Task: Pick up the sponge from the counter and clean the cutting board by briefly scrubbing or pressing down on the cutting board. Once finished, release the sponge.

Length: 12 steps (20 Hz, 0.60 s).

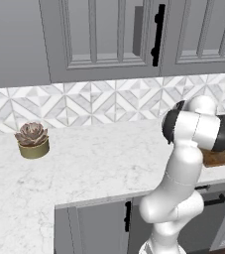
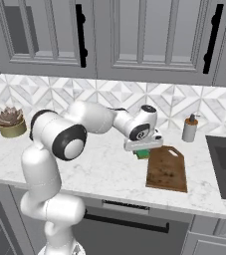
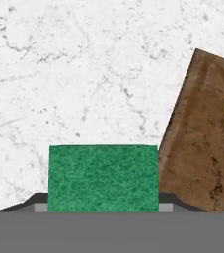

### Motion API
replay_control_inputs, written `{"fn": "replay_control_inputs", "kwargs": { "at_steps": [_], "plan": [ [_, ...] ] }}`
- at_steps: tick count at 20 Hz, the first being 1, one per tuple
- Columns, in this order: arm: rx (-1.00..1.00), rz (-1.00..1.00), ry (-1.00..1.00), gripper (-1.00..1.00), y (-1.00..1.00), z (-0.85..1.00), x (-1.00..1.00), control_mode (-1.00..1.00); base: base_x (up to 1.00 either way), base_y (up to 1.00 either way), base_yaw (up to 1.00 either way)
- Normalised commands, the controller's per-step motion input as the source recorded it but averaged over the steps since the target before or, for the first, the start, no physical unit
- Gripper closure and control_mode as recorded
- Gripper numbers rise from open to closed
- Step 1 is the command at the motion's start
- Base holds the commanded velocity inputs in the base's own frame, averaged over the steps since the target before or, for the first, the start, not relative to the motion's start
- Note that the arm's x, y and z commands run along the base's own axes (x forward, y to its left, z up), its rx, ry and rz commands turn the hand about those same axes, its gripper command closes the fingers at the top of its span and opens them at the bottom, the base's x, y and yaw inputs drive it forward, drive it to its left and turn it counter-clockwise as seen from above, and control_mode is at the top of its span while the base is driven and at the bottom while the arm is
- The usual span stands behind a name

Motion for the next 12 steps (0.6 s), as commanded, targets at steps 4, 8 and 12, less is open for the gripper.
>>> {"fn": "replay_control_inputs", "kwargs": {
  "at_steps": [4, 8, 12],
  "plan": [
    [0.0, 0.0, 0.0, 1.0, -0.3, 0.0, 0.73, -1.0, 0.0, 0.0, 0.0],
    [0.0, 0.0, 0.0, 1.0, -0.36, -0.03, 0.37, -1.0, 0.0, 0.0, 0.0],
    [0.0, 0.0, 0.0, 1.0, -0.31, -0.21, 0.26, -1.0, 0.0, 0.0, 0.0]
  ]
}}
